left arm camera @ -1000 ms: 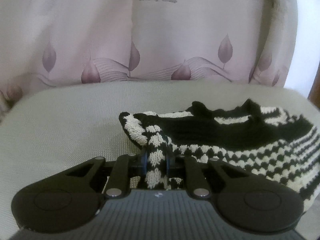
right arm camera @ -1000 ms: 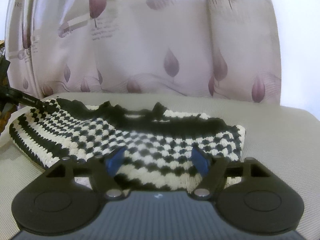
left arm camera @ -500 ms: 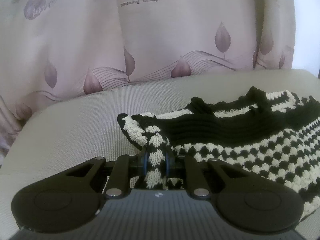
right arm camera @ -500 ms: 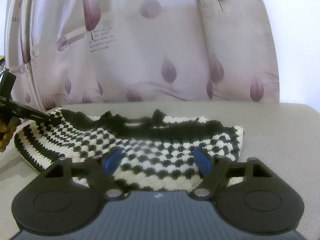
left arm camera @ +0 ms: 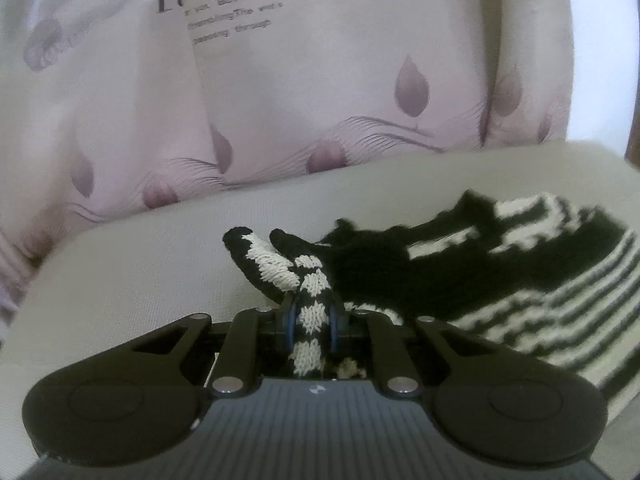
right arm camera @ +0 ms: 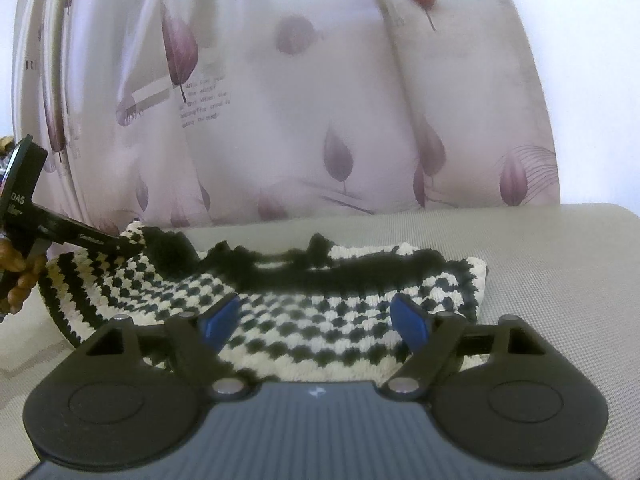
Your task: Fold small clothes
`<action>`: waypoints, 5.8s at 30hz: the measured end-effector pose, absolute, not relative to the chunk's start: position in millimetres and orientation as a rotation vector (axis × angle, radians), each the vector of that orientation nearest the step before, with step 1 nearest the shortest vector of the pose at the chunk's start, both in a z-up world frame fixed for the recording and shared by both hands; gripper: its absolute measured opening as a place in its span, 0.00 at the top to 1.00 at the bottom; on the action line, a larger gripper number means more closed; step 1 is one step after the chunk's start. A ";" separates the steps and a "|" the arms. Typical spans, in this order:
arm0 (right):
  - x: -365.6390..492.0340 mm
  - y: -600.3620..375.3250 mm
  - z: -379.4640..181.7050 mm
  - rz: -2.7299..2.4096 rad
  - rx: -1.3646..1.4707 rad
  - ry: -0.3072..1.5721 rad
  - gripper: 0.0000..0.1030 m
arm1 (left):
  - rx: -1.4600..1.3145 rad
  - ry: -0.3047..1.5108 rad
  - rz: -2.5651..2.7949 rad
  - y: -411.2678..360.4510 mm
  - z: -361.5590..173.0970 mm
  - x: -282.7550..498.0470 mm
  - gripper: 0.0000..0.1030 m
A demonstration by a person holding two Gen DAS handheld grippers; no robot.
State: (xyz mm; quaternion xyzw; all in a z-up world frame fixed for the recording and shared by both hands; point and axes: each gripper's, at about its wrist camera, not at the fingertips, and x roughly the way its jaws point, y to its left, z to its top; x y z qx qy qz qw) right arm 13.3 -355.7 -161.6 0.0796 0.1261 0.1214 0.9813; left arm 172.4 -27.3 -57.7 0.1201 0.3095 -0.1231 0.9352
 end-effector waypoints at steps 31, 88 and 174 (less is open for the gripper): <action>42.1 -350.6 -132.9 0.624 0.775 0.320 0.19 | -0.682 0.631 -0.799 -15.0 -63.2 109.2 0.86; 17.9 -431.7 -157.2 0.567 0.976 0.286 0.19 | -0.684 0.703 -0.786 -82.0 -75.5 139.2 0.01; 9.0 -440.1 -134.0 0.319 0.486 0.509 0.86 | 0.002 0.428 -0.680 -108.9 -142.4 44.4 0.36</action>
